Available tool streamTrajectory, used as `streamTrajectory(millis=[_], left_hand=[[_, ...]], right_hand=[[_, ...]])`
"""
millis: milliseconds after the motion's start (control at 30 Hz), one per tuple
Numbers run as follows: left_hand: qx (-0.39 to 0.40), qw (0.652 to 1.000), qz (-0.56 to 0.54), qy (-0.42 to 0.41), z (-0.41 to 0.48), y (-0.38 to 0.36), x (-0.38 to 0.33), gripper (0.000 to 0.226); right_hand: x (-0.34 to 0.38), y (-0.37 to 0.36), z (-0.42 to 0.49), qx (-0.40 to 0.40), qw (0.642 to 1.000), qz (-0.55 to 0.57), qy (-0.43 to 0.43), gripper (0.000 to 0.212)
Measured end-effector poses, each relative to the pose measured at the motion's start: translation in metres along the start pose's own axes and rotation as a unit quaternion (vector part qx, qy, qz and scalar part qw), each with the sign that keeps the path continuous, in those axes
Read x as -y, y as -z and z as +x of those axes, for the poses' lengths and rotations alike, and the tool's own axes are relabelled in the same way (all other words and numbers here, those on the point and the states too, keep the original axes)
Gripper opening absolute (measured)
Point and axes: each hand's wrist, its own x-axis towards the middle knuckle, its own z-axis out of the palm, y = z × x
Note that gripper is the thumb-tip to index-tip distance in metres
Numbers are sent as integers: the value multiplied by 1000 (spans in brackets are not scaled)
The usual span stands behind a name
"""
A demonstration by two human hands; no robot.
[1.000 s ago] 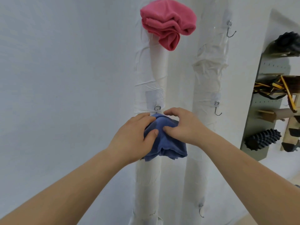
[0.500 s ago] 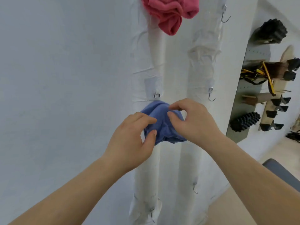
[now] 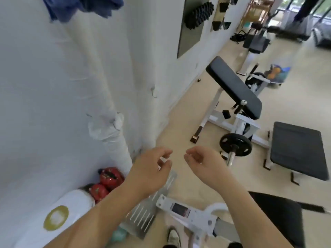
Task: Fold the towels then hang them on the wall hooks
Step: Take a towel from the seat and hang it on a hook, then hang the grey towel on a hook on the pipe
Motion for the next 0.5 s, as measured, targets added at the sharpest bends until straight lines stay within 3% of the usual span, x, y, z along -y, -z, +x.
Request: streamTrajectory(millis=[267, 500], left_hand=[[198, 977, -28, 69, -87, -170, -4, 36], [333, 928, -48, 159, -149, -305, -36, 32]], right_hand=[[-164, -3, -106, 3, 986, 50, -158, 18], [-305, 29, -222, -48, 958, 22, -283, 18]])
